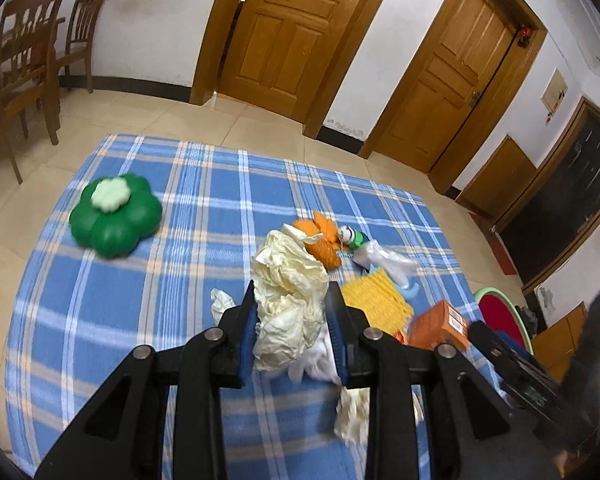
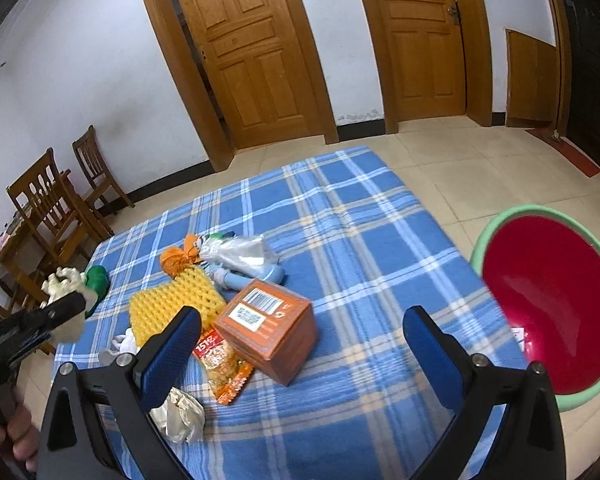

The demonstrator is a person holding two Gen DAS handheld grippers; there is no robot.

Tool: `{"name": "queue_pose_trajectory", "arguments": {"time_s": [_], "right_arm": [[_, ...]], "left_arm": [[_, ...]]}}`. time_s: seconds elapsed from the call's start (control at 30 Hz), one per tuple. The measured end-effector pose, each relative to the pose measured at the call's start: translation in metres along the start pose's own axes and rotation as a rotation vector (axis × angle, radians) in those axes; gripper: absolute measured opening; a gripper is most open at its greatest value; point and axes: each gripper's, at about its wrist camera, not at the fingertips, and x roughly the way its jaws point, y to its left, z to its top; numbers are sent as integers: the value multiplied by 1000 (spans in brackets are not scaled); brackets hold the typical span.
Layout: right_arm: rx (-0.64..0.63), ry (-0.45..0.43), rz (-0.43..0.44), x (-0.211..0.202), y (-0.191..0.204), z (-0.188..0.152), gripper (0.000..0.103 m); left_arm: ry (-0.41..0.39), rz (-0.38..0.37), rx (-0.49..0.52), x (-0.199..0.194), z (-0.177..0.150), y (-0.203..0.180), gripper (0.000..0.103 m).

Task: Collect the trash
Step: 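Grasp the orange box with the right tool while the left tool holds the paper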

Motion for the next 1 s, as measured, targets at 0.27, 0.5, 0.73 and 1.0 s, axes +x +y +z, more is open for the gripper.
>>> {"name": "queue_pose_trajectory", "arguments": {"time_s": [0.27,0.5,0.73,1.0], "right_arm": [[-33,44,15,23,13,-5,103],[-38,61,13,31,14,-7,84],[-47,71,23,27,13,-11,65],[-49,25,0,2,6,-7,65]], "left_arm": [[19,4,-40,-7,-20,9,31],[33,0,-46,-8,-31,10,31],[32,-13,-31,-11,-33,3,31],[26,-31,-12,-20,-34,-10,31]]}}
